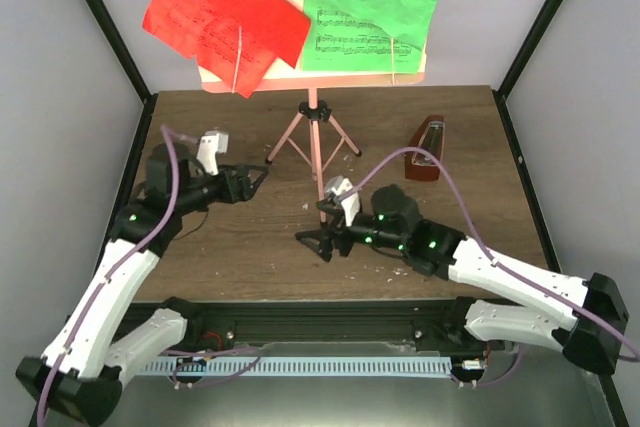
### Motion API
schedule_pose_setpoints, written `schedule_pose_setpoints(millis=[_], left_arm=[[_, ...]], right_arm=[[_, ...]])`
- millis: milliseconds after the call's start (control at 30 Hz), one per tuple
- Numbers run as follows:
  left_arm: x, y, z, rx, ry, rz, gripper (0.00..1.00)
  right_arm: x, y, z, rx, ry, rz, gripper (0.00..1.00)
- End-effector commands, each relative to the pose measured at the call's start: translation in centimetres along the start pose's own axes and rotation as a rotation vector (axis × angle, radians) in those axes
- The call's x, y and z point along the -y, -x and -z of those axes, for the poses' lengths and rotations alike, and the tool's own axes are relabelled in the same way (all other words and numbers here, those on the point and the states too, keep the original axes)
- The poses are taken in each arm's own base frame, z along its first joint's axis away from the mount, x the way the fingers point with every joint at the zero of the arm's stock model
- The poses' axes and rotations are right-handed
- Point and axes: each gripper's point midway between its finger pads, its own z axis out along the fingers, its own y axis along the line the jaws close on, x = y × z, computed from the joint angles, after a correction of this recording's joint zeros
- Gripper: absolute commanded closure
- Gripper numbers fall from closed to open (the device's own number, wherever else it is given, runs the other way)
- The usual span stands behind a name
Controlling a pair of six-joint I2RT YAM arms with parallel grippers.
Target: Pack up the instrument practice props
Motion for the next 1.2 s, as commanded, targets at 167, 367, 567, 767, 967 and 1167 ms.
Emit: schedule_pose_setpoints(millis=[167, 367, 567, 767, 967, 1167], left_arm=[[2.6, -1.3, 5.6, -0.011, -0.106, 0.072, 0.19], [4.6, -0.7, 8.4, 0.040, -0.149, 0.038, 0.19], [5.0, -1.1, 9.3, 0.041, -0.159, 0.074, 0.19], [5.9, -1.3, 10.1, 0.043, -0.202, 0.065, 0.19], [6.8, -1.2, 11.1, 0.062, -0.232, 0.051, 0.19], [8.0, -1.1, 12.3, 0.050, -0.263, 0.036, 0.20]], right_arm=[[-8.5, 13.2, 3.6, 0.364, 0.038, 0.258, 0.01], [-9.6, 20.1, 6.1, 0.479, -0.054, 0.402, 0.00], [-8.9, 25.7, 8.0, 0.596, -0.270, 0.614, 0.01], [-7.8, 29.3, 6.6, 0.618, -0.475, 0.818, 0.01], [-5.0, 32.5, 5.3, 0.591, -0.672, 0.882, 0.00], [-2.9, 34.7, 4.7, 0.577, -0.765, 0.885, 0.00]])
